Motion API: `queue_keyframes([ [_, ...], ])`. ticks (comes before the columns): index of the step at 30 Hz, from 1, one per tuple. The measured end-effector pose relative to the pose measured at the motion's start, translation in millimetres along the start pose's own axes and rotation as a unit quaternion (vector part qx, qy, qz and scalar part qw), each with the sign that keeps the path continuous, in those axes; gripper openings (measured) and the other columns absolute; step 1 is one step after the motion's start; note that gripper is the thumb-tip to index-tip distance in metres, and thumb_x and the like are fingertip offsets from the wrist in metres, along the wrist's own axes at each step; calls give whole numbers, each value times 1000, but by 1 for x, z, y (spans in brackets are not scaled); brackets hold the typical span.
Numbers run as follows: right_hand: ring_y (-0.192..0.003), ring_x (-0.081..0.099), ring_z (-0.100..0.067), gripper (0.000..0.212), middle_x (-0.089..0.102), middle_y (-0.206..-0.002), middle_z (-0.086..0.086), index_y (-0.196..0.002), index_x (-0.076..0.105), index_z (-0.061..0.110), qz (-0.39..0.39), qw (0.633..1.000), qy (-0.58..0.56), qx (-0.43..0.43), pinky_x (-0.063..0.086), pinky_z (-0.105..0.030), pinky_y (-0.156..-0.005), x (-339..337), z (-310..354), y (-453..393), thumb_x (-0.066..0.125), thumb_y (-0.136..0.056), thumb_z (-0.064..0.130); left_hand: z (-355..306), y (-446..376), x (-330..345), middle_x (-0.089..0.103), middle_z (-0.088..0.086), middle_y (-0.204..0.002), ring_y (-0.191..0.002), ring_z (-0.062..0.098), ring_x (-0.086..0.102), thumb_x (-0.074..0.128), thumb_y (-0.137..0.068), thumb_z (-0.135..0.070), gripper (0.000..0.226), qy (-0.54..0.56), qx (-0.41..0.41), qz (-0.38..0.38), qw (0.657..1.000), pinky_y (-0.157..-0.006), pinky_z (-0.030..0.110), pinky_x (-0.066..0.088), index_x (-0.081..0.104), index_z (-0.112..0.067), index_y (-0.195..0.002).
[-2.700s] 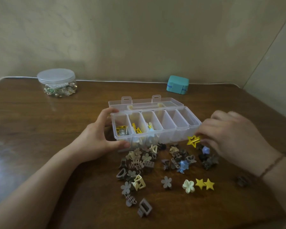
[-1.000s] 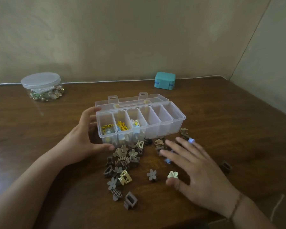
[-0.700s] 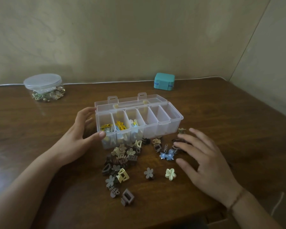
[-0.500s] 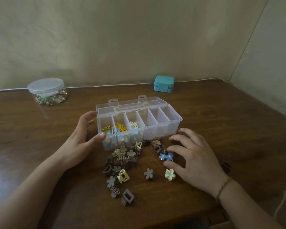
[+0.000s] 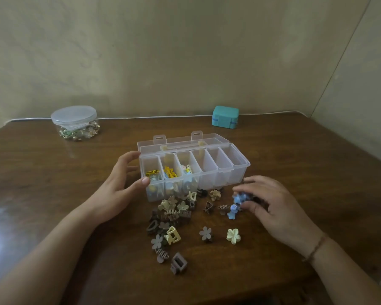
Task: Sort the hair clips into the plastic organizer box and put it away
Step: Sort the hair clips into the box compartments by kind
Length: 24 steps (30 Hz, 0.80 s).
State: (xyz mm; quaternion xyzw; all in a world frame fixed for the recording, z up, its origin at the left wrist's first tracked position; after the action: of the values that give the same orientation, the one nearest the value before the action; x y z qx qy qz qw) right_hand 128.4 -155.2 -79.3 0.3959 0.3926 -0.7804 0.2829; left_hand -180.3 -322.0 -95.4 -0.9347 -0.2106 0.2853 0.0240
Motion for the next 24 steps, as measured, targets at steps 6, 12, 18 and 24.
queue_keyframes([
  [6,-100,54,2,32,64,-105,13,-112,65,31,-17,998,-60,-24,42,-17,-85,0,47,-49,59,-83,43,0,1,-1,47,-23,-133,-126,-2,48,62,-63,-82,94,-3,-9,14,1000,-102,38,46,20,-52,-141],
  [12,-113,48,-8,29,63,-115,12,-108,66,30,23,997,-13,-75,41,-31,-95,49,101,-110,59,-87,49,0,0,-3,33,-29,-143,-124,-13,43,74,-59,-73,107,-10,4,18,1000,-103,28,43,17,-45,-145],
  [18,-120,43,-12,48,58,-123,11,-104,67,32,36,994,51,-85,38,-39,-99,68,108,-124,40,-86,67,8,-3,-2,29,-19,-151,-128,-3,44,79,-58,-66,112,-36,28,12,999,-108,33,43,14,-42,-146],
  [24,-108,53,-7,24,65,-105,13,-101,69,26,-26,991,-4,-129,42,-28,-97,1,47,-84,57,-88,40,10,-6,-2,27,-20,-153,-125,-13,42,77,-58,-68,113,-49,25,5,998,-105,25,39,13,-40,-148],
])
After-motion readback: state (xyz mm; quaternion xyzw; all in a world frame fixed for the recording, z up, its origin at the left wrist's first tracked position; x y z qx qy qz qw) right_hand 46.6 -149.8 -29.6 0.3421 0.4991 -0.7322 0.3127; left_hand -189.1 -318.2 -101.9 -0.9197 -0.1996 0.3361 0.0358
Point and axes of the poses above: each hand's wrist, its own y-axis away from the middle knuckle, its own x-axis out of the palm, z = x × y, the point moved 1 cm from there along -y, towards the middle knuckle
